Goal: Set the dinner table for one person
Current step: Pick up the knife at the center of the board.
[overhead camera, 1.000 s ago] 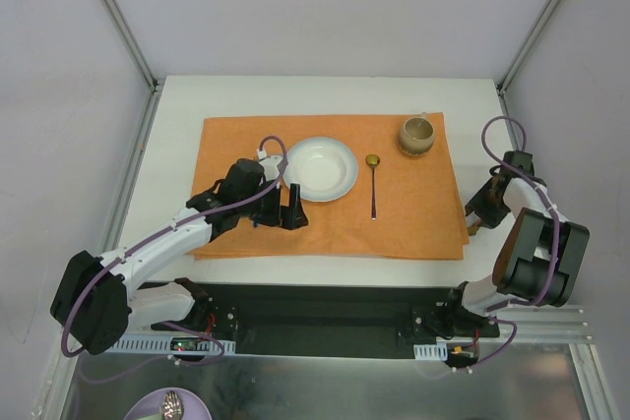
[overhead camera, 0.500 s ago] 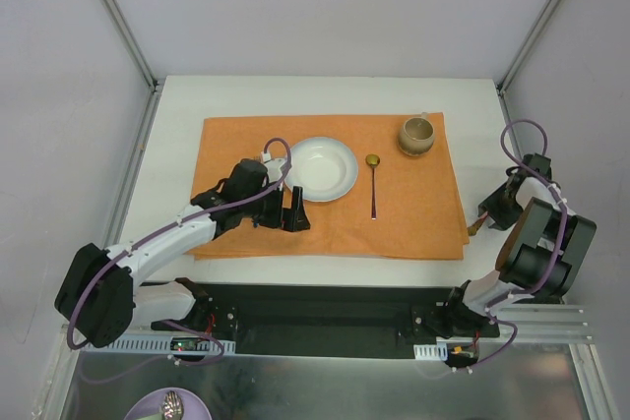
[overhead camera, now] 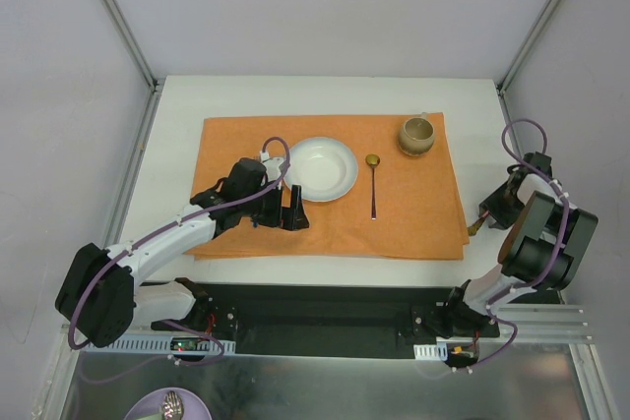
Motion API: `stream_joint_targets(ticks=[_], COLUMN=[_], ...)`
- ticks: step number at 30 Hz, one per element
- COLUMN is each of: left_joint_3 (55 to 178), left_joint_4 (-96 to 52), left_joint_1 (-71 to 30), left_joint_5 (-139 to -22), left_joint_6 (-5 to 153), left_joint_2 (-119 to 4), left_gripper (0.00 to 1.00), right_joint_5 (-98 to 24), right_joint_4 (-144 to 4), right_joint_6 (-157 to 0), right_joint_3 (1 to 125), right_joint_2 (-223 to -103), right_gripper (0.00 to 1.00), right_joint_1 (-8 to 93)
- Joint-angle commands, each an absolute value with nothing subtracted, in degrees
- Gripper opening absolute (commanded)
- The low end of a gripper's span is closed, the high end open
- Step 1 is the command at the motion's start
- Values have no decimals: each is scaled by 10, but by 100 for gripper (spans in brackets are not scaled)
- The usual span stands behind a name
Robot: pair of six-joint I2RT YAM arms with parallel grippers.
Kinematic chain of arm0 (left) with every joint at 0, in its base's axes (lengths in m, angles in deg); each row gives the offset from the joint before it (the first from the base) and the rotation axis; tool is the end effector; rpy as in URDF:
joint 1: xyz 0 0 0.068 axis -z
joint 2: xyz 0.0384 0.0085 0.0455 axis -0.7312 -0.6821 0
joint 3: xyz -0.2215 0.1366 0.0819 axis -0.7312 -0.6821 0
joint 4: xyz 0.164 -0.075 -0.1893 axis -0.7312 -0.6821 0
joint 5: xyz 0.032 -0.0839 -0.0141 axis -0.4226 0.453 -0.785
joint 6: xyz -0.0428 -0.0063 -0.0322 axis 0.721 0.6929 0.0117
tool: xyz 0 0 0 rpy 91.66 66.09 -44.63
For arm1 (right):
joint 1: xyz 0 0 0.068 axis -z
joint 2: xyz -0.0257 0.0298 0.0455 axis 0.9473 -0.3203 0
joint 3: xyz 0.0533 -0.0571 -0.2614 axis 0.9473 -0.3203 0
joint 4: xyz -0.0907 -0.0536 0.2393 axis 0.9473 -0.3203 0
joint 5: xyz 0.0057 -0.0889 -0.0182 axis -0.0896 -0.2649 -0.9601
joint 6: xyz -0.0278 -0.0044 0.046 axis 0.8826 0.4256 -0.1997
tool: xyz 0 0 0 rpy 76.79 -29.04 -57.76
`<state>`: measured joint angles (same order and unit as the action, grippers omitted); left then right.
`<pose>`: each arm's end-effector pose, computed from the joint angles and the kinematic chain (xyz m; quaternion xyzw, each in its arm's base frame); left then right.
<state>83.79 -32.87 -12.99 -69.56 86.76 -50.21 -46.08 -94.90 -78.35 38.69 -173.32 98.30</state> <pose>0.2016 -0.1502 0.2276 0.1466 0.8753 -0.3447 0.3060 0.2649 -0.1360 0.1662 0.2847 0.9352 -0.0512 0.2041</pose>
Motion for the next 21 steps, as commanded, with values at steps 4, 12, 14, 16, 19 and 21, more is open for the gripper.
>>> stream_joint_targets(ticks=[4,12,14,16,19,21], left_joint_3=[839,835,835,834,832,831], left_joint_4=[-315,-309,-307,-306,-304,-304], left_joint_1=[-139,-142,-142,-144,-144,-143], left_joint_5=[-692,-691,-689,-689,-688,-688], left_joint_6=[871,871,871,872,873,872], left_joint_2=[-492,-495,-497,-498,-497,-496], left_gripper=[99,99,99,99,99,99], right_joint_5=[-475,-471,-470,-474,-481,-488], right_joint_4=[-923,-928,-930,-934,-941,-947], right_joint_6=[-773,-772,-774,-773,-771,-772], right_joint_3=[400,415,416,418,424,430], right_joint_2=[-1771,-1784,-1784,-1786,-1791,-1795], right_gripper=[44,43,43,42,42,41], right_joint_1=[988,988,987,987,985,980])
